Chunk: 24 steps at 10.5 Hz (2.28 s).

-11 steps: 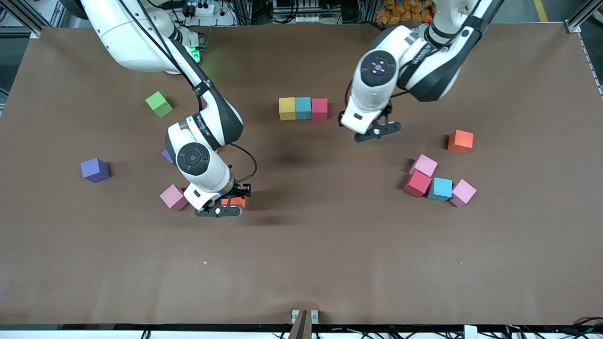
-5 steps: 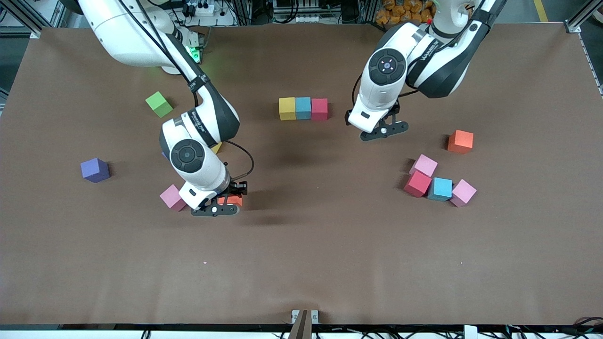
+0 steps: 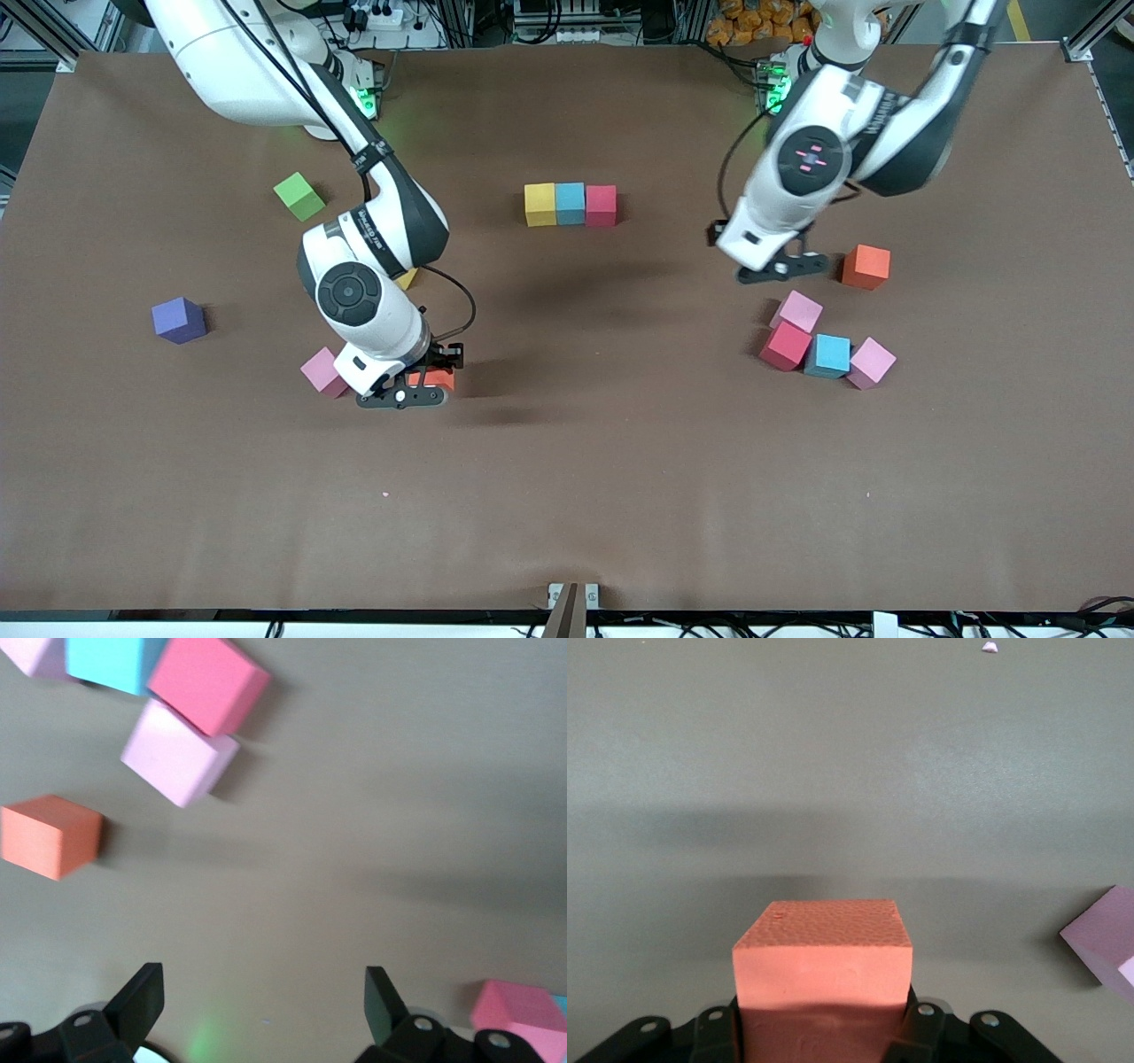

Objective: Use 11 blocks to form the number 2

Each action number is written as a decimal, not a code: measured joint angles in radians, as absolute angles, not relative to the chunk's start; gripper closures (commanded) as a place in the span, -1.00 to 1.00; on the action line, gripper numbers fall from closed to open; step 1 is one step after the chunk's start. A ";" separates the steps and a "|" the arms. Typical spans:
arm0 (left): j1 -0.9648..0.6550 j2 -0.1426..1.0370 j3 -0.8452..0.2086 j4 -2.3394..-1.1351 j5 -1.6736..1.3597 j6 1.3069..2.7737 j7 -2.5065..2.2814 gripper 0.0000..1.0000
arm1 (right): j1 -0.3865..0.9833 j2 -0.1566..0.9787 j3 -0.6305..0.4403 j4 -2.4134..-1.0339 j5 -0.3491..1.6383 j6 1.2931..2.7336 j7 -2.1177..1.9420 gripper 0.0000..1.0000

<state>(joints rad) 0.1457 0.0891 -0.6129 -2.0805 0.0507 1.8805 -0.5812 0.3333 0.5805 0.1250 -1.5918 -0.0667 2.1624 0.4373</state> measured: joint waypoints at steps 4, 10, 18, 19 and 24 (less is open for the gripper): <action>0.210 0.055 -0.500 -2.137 0.050 1.880 -0.247 -1.00 | 0.327 0.580 0.125 -1.590 -0.067 2.169 0.437 0.64; 0.222 0.054 -0.251 -2.263 0.047 1.942 0.152 -1.00 | 0.312 0.580 0.125 -1.579 -0.057 2.172 0.423 0.62; 0.223 0.093 -0.187 -2.368 0.062 2.112 0.183 -1.00 | 0.311 0.581 0.133 -1.579 -0.056 2.166 0.396 0.61; 0.223 0.105 -0.185 -2.379 0.069 2.149 0.184 -1.00 | 0.311 0.581 0.133 -1.578 -0.056 2.166 0.394 0.61; 0.223 0.174 -0.151 -2.393 0.118 2.229 0.191 -1.00 | 0.309 0.581 0.134 -1.576 -0.051 2.166 0.389 0.61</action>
